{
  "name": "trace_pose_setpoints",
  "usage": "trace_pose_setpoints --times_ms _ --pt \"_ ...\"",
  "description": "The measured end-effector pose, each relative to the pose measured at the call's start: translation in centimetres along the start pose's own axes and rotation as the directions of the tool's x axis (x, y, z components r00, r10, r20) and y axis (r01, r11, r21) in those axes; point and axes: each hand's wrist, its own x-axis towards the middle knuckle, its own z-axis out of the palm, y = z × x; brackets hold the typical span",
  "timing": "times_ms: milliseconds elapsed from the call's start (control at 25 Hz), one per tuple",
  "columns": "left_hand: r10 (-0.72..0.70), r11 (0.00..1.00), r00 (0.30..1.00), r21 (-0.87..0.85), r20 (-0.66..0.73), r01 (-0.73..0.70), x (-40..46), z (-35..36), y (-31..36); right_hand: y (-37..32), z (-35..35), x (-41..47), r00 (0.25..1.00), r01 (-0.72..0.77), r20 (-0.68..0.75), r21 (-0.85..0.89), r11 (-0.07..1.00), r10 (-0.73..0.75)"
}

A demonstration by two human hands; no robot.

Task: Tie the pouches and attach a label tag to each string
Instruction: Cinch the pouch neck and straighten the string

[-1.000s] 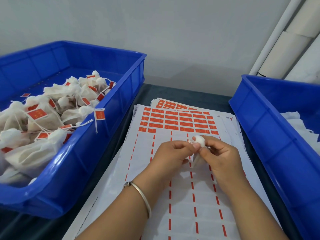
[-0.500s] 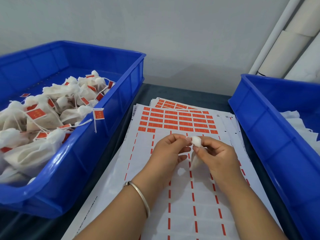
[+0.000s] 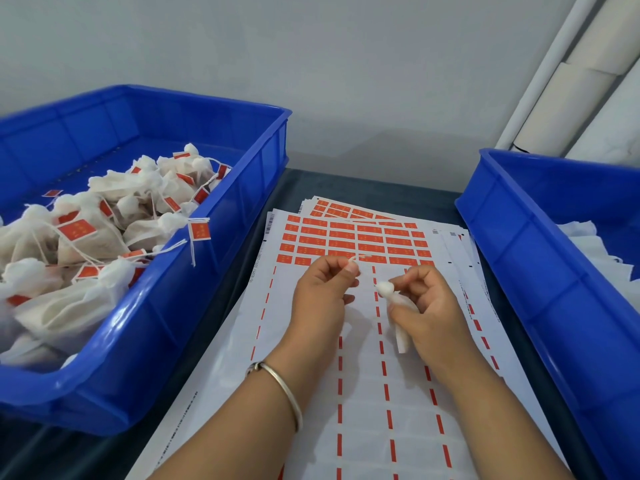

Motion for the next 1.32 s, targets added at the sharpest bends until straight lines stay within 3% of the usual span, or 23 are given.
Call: trace_pose_setpoints --times_ms 160,320,440,560,720,960,1080,1120,1160,1200,1280,1320 --pt "-0.015 0.999 0.996 -0.051 -0.091 0.011 0.2 -0.3 0.1 -0.5 0.1 -0.2 0.999 -0.037 0.035 -0.067 0.997 0.039" --pt "-0.016 0.998 0.992 -0.058 -0.127 0.008 -0.1 -0.2 0.3 -1.5 0.0 -0.7 0.938 -0.033 0.335 -0.171 0.985 0.089" --pt "-0.015 0.997 0.996 -0.072 -0.091 0.009 -0.5 -0.2 1.1 -2.1 0.0 -1.0 0.907 -0.009 0.418 -0.106 0.994 0.053" --pt "0.061 0.998 0.998 -0.016 -0.017 -0.061 -1.0 0.0 2.0 -3.0 0.3 -0.8 0.927 -0.089 0.371 0.1 0.991 0.046" --pt "0.089 0.994 0.995 0.065 0.054 -0.092 -2.0 0.8 3.1 -4.2 1.1 -0.1 0.983 -0.105 0.164 0.152 0.983 0.08" --pt "0.144 0.987 0.983 0.051 0.114 -0.151 -2.2 -0.2 5.4 -6.5 0.7 0.8 0.983 -0.062 0.179 0.19 0.98 0.028" --pt "0.067 0.995 0.996 -0.082 0.052 -0.063 0.1 -1.6 7.1 -7.2 0.9 1.6 0.988 -0.08 0.145 0.178 0.981 0.055" --pt "0.036 0.998 0.999 -0.046 0.011 -0.036 1.3 -2.0 7.2 -7.2 1.0 1.8 0.988 -0.092 0.136 0.174 0.981 0.068" --pt "0.044 0.992 0.999 0.122 -0.028 -0.041 2.4 -2.5 7.0 -7.1 1.2 2.1 0.988 -0.103 0.132 0.18 0.978 0.079" --pt "0.08 0.92 0.996 0.386 -0.034 -0.06 3.5 -3.2 6.5 -7.0 1.3 2.3 0.987 -0.112 0.132 0.195 0.974 0.087" --pt "0.086 0.549 0.989 0.823 0.12 -0.148 5.1 -4.8 4.3 -6.7 1.4 2.7 0.986 -0.127 0.138 0.214 0.969 0.099" --pt "0.026 0.365 0.978 0.909 0.207 -0.202 5.8 -5.5 2.9 -6.5 1.5 2.8 0.984 -0.134 0.141 0.213 0.968 0.106"
